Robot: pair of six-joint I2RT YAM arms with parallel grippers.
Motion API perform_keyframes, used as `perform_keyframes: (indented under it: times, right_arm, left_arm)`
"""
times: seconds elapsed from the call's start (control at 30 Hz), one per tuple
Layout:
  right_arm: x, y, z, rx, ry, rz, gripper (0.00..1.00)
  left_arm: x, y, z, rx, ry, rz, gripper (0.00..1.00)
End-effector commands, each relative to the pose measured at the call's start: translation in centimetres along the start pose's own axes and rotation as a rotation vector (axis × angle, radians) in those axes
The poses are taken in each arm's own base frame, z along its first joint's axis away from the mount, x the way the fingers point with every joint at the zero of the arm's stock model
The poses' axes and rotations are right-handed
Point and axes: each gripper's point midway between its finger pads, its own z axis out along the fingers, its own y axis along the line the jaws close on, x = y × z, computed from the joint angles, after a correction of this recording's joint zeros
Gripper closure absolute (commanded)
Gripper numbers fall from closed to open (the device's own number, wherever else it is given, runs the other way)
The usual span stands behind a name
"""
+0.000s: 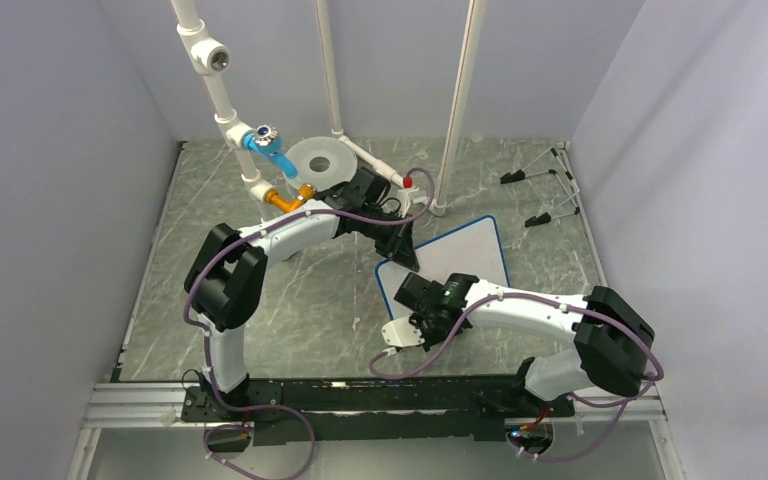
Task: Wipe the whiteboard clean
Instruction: Erase the whiteboard at the center of the board.
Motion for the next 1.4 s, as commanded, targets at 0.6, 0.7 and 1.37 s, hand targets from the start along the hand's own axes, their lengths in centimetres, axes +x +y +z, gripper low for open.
perform_keyframes:
  times: [0.6, 0.7, 1.37]
  right_arm:
    - [-0.1, -9.6, -5.4, 0.367, -0.232, 0.362, 1.0]
    - [0.0, -8.4, -5.2, 0.324, -0.25, 0.343, 1.0]
    - [-1.3, -8.2, -5.4, 0.297, -0.342, 0.34, 1.0]
  left_arm:
    - [-1.2, -3.7, -1.2, 0.105, -0.033, 0.065, 1.0]
    - [-1.3, -3.7, -1.2, 0.107, -0.034, 0.066, 1.0]
    - [-1.3, -3.6, -1.1, 0.108, -0.034, 0.062, 1.0]
